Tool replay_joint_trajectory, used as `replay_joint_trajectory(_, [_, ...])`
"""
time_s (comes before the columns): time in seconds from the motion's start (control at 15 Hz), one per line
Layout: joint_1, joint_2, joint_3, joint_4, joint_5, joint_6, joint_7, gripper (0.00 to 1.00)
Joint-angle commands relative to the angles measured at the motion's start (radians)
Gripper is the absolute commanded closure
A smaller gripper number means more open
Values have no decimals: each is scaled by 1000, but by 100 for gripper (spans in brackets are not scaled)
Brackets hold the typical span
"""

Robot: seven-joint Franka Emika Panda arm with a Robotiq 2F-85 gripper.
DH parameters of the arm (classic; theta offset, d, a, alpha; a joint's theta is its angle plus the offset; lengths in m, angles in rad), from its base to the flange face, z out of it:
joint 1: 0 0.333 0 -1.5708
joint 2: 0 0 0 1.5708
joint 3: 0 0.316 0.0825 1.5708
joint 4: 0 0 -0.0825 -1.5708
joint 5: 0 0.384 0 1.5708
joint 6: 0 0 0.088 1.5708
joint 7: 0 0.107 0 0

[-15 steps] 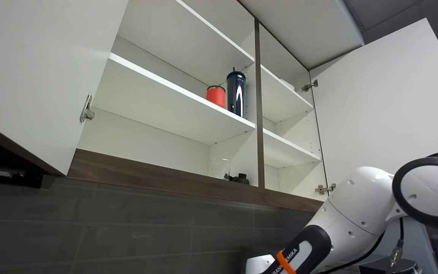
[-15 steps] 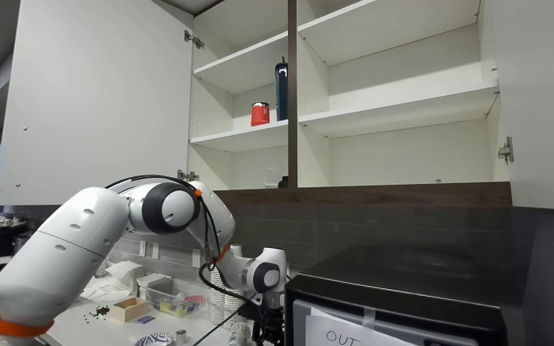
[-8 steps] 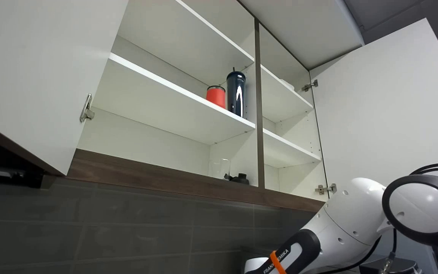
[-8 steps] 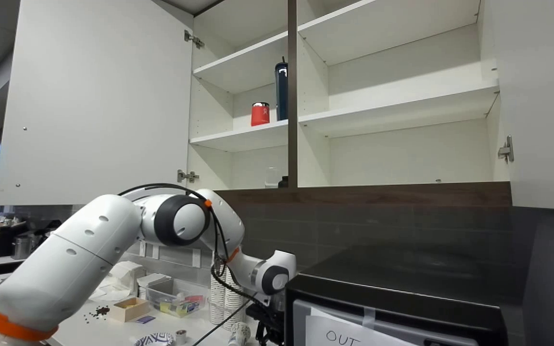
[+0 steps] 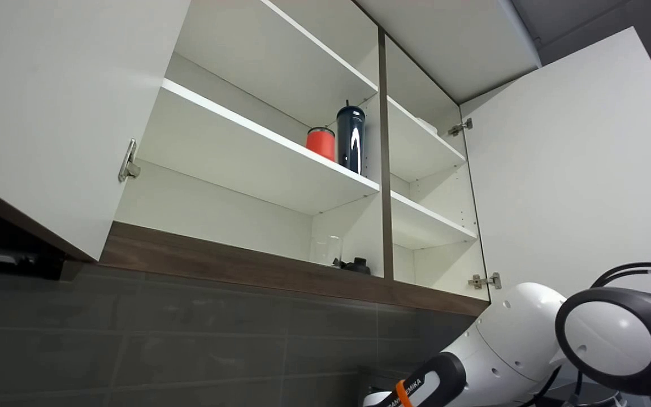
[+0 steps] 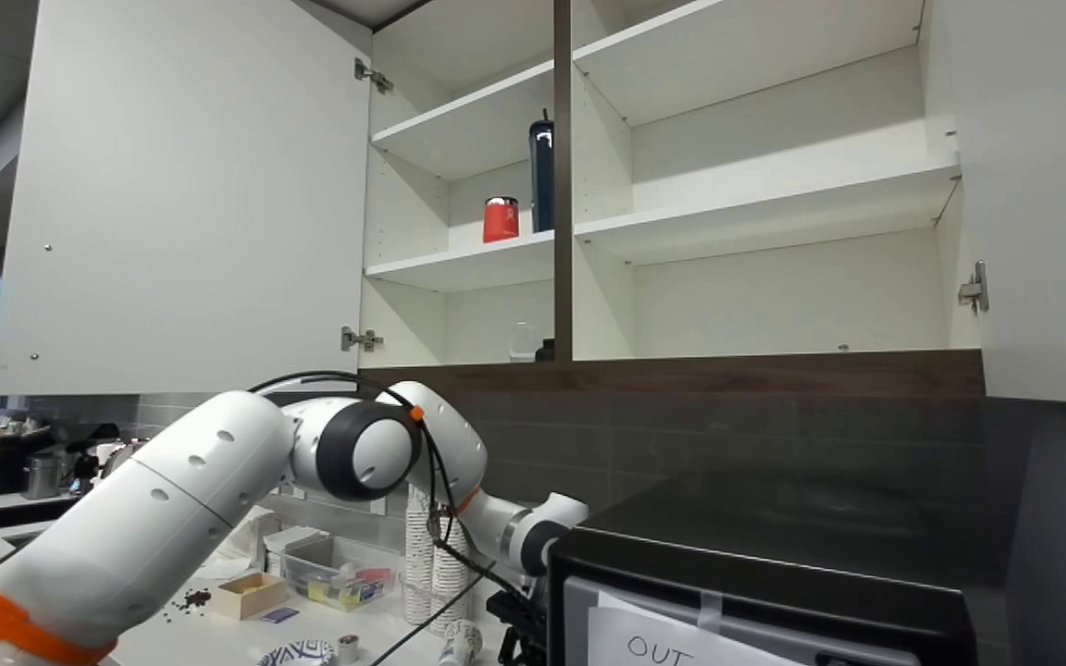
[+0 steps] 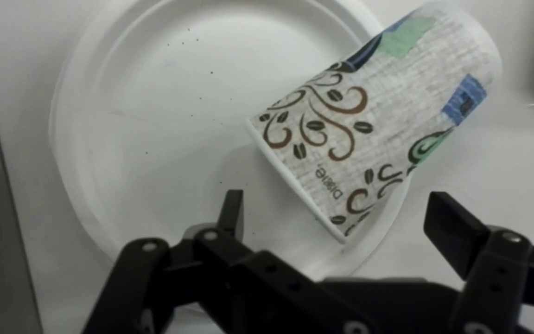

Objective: Put one coffee cup in the open upper cabinet.

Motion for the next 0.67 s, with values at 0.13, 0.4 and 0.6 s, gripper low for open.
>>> replay_joint_trajectory(0.13, [-28,98,18,148,29,-147,-27,16])
replay_joint_trajectory(0.4, [-45,124,24,211,49,-233,-47,46])
replay_joint_trajectory(0.6, [-58,133,28,254,66,-294,-52,70])
